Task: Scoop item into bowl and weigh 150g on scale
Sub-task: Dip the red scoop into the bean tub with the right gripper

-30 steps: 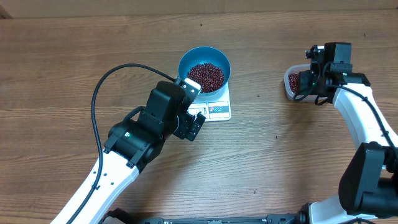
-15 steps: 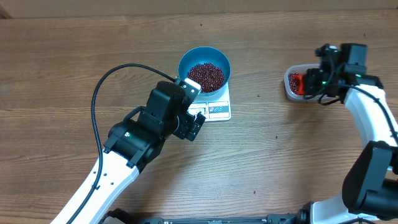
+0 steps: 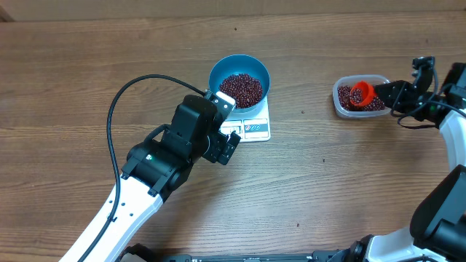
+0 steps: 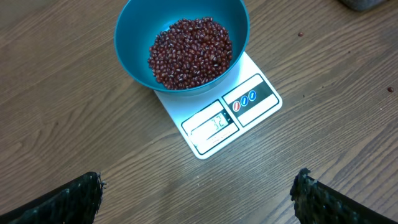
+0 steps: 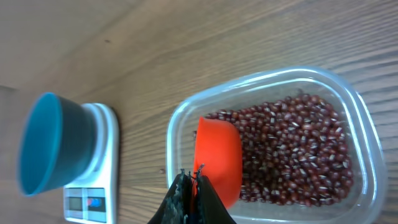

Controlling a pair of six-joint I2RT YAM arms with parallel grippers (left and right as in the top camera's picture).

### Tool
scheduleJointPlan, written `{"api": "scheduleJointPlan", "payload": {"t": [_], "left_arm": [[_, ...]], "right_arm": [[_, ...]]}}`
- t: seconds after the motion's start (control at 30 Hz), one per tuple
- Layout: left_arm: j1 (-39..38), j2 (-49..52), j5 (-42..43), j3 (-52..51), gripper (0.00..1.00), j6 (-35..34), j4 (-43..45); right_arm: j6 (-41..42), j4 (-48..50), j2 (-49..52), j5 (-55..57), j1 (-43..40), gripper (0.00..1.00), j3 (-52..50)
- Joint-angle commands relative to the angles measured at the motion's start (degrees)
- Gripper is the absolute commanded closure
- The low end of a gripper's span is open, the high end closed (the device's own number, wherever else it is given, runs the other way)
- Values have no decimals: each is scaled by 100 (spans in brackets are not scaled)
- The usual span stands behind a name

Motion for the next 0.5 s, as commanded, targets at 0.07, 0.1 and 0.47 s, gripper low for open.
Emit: {"api": "scheduleJointPlan", "payload": {"t": [0.07, 0.1, 0.47], "left_arm": [[24, -50, 68, -15, 1, -74, 22], [24, -50, 68, -15, 0, -74, 22], [24, -50, 68, -15, 1, -74, 22]], "right_arm": [[39, 37, 26, -1384, -315, 96, -68], [39, 37, 26, -1541, -328, 96, -68], [66, 39, 26, -2791, 175, 96, -68]]}}
